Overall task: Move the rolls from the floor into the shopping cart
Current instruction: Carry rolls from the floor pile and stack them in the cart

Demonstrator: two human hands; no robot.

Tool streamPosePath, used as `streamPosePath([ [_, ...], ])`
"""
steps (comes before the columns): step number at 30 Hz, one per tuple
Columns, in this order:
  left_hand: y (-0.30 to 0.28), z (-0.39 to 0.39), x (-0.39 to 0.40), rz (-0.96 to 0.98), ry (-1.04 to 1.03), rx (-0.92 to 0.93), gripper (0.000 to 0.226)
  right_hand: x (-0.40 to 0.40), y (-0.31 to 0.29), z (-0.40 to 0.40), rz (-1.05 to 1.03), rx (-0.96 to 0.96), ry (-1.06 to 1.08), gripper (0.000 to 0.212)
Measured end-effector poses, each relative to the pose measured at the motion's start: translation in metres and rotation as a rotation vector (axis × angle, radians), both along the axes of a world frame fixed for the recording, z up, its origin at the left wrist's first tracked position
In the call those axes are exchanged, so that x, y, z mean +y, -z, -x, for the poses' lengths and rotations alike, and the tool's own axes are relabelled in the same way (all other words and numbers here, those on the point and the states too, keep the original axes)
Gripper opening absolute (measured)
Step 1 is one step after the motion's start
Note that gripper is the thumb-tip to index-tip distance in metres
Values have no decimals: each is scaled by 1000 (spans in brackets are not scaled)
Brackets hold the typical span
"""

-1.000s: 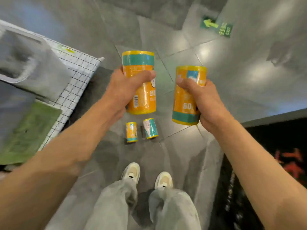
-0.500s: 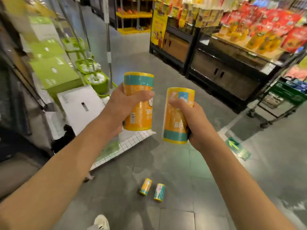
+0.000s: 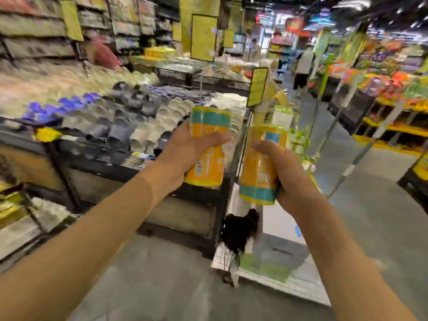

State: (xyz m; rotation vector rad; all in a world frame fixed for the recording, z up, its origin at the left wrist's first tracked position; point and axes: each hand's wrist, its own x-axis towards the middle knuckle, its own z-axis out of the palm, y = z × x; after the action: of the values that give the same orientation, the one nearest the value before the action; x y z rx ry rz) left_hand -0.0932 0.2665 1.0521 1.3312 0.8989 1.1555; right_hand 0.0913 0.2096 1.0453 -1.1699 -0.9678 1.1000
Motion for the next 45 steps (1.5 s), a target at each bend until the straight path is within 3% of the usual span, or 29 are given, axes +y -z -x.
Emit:
streamPosePath([
  [6,-16,164,30,21,-288,-36,49,80,-17,147,-44,-3,-266,34],
  [10,-17,261,37,-2,-480,-64,63,125,-22,245,-38,25,-390,22],
  [16,-19,372,36,-1,-745,-83,42,172,-26,377,-39,48,-626,22],
  [21,-15,431,46,-22,-890,-101,47,218,-29,451,-46,20,-789,22],
  [23,-13,449,58,-24,-935,-113,43,240,-27,477,-43,10,-838,27],
  [26,-10,471,83,-36,-996,-84,35,278,-25,514,-54,-2,-943,18],
  [32,-10,517,155,-19,-1098,-81,39,359,-27,581,-25,4,-1062,34],
  [36,-5,549,202,-1,-1142,-80,34,410,-20,621,-16,20,-1098,25],
  [41,4,598,246,30,-1182,-77,35,459,-7,677,-4,-12,-1159,50],
  [45,14,650,277,50,-1203,-83,32,491,4,730,4,-35,-1202,48],
])
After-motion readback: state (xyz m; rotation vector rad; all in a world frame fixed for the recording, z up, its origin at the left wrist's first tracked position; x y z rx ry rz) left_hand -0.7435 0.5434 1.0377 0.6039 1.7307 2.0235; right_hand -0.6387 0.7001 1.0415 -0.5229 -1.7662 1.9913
